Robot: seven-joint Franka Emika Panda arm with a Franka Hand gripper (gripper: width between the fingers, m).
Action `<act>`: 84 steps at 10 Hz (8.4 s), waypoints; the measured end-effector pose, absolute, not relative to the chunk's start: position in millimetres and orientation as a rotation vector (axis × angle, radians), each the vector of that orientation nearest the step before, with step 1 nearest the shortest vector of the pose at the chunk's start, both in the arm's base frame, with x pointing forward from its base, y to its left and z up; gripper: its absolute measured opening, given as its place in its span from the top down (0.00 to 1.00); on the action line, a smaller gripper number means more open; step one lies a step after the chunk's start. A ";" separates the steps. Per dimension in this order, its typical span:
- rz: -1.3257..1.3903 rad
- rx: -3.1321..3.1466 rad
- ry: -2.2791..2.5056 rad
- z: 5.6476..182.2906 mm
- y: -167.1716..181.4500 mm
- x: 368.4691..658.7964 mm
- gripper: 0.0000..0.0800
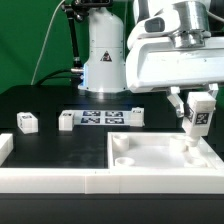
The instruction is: Assemble one leg
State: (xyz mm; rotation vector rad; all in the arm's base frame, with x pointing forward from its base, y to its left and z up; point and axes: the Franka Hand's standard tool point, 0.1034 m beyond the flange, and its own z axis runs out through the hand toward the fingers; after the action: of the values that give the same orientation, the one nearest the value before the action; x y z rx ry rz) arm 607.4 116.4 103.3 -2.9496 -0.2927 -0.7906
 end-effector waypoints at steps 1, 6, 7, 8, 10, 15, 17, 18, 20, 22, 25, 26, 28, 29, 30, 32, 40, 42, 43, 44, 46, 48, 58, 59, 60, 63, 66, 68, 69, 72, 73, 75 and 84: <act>-0.813 -2.946 -0.291 103.4 115.6 607.8 0.64; -0.793 -2.947 -0.291 86.7 119.2 614.4 0.64; -0.791 -2.947 -0.289 82.4 119.8 617.5 0.64; -0.794 -2.945 -0.288 79.6 120.2 619.7 0.64; -0.801 -2.945 -0.284 70.8 119.7 618.3 0.64; -0.922 -2.918 -0.259 61.7 113.3 612.0 0.64; -0.890 -2.925 -0.256 61.6 112.8 611.8 0.64; -0.868 -2.930 -0.258 59.2 113.0 610.8 0.64; -0.861 -2.932 -0.258 58.0 113.1 610.0 0.26; -0.859 -2.933 -0.258 57.2 113.0 609.7 0.20; -0.854 -2.934 -0.258 57.2 113.1 609.5 0.19; -0.827 -2.940 -0.259 64.6 113.0 610.4 0.19; -0.814 -2.943 -0.259 86.0 109.9 615.6 0.19; -0.803 -2.944 -0.263 93.1 110.9 617.2 0.19; -0.765 -2.951 -0.267 90.5 112.0 615.4 0.19; -0.673 -2.966 -0.274 86.7 113.8 613.8 0.19; 0.190 -2.990 -0.268 83.1 115.7 627.3 0.19; 0.191 -2.990 -0.268 82.7 115.7 627.1 0.51; 0.191 -2.990 -0.268 82.6 115.5 627.1 0.51; 0.192 -2.992 -0.265 82.2 113.8 627.2 0.63; 0.194 -2.994 -0.239 82.2 113.6 627.3 0.63; 0.185 -3.002 -0.151 81.0 113.5 626.7 0.63; 0.135 -2.608 1.554 78.6 113.6 628.5 0.63; 0.150 -2.566 1.619 78.5 113.2 628.4 0.63; 0.170 -2.525 1.667 78.6 112.3 629.1 0.63; 0.169 -2.534 1.648 78.6 113.6 629.1 0.41; 0.151 -2.690 1.360 78.7 119.1 627.9 0.20; 0.129 -2.814 1.055 78.6 117.4 628.3 0.19; 0.116 -2.868 0.890 78.6 117.5 628.3 0.19; 0.073 -2.984 0.376 78.2 120.3 627.8 0.19; 0.062 -2.999 0.191 78.0 122.5 627.2 0.19; 0.042 -3.013 -0.108 77.8 123.2 626.8 0.19; 0.040 -3.012 -0.140 76.1 113.0 628.0 0.63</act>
Offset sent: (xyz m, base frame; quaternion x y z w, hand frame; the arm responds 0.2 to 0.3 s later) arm 0.0128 0.0052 -0.0072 0.0126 0.0056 -0.0002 0.9999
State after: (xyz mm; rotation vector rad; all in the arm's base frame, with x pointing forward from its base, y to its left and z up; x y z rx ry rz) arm 628.0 113.0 76.1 -3.0121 -0.1403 0.0403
